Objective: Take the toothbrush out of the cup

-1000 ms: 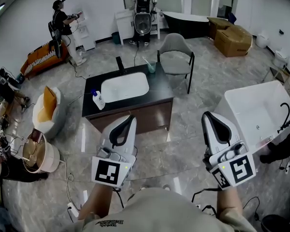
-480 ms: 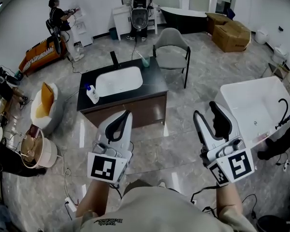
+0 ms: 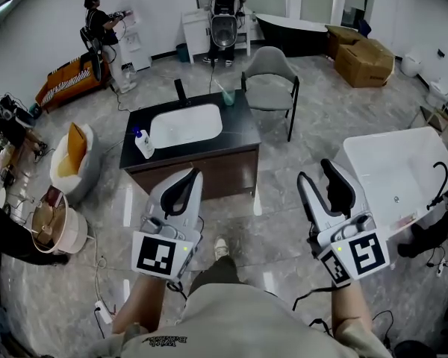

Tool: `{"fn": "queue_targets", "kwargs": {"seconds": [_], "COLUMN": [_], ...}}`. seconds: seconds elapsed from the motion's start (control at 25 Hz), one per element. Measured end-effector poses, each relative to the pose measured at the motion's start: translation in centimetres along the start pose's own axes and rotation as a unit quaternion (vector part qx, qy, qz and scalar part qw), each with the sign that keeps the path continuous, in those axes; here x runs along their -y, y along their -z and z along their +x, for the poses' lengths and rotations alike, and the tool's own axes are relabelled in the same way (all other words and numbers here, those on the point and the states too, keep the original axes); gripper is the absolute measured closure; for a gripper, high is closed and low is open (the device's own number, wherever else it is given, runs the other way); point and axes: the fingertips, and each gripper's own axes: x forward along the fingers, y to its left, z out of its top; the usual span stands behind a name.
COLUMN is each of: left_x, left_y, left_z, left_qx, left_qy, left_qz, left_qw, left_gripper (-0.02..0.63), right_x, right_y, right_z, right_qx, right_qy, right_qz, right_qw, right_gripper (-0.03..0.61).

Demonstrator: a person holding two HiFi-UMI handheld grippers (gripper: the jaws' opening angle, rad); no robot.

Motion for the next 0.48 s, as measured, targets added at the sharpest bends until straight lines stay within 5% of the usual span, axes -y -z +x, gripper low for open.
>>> {"fn": "queue_targets", "kwargs": {"seconds": [0.48], "left_x": [-2.5], "left_y": [4.1], "left_z": [4.9], "left_qx": [0.01], "left_qy": [-0.003], "left_qz": [-0.007], "left_qw": [0.9999], "left_gripper": [0.612], "right_x": [2.2], "right_y": [6.0], "right_z": [5.5], "right_qx": [-0.02], "right_qy": [-0.011], "right_qz": [0.017], "right_qw": [1.0], "right_gripper": [0.382]}}
